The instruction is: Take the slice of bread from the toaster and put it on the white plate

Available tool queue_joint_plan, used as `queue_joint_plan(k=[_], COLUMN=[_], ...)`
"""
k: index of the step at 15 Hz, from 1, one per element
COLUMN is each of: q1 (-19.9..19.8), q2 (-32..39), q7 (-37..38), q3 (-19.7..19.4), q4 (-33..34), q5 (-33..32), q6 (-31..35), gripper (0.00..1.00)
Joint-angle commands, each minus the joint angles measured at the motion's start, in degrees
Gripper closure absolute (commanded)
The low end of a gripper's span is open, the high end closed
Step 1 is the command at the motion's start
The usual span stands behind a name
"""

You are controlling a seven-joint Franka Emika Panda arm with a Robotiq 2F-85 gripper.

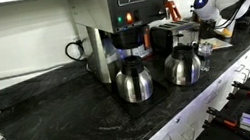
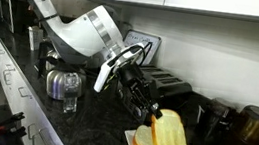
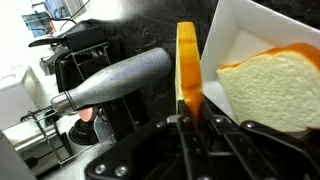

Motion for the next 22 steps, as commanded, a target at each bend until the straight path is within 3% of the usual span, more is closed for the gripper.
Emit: queue_joint_plan(k=[1,11,20,21,22], q1=[0.9,1.9,2.2,2.1,2.1], q2=[3.2,10.5,12.6,12.6,12.5], q7=[0.3,0.3,-0.1,-0.4,-0.5], q3=[-0.6,0.1,0.1,0.2,0.3], q4=[2.8,10.1,11.5,11.3,11.2], q5=[1.7,3.9,4.0,4.4,4.8], q6=[-1.0,-1.4,-1.8,-1.6,-1.5], gripper=[0.97,0.97,0.97,0.87,0.65])
